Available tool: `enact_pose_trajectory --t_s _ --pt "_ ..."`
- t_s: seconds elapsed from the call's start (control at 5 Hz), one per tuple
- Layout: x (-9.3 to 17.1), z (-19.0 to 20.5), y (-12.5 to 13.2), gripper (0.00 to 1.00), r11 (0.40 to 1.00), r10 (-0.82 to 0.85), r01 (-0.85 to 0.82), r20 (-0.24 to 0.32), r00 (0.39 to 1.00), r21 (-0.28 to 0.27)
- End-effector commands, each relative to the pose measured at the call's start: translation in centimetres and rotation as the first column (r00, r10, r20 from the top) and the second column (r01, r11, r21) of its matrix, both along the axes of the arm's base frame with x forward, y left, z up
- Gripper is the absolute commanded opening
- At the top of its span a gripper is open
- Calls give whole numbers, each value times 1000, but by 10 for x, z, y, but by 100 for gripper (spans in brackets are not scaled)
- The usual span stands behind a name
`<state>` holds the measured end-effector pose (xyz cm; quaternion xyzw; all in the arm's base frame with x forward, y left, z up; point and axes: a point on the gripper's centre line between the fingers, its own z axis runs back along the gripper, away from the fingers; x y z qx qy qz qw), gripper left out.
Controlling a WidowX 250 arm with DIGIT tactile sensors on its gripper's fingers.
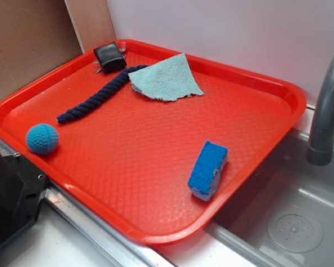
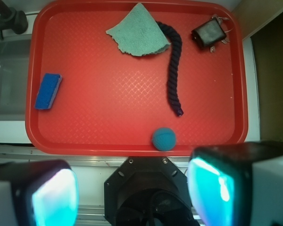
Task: Grab the blue sponge.
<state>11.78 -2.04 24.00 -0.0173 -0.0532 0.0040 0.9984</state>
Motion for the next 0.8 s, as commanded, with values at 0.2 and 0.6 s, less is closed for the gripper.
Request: enact_pose_trajectory --t_s 0.2,0.6 --pt "17 -46 -50 100 993 118 -118 -53 992 9" --pt "57 -108 -108 100 982 141 -154 -118 983 -107"
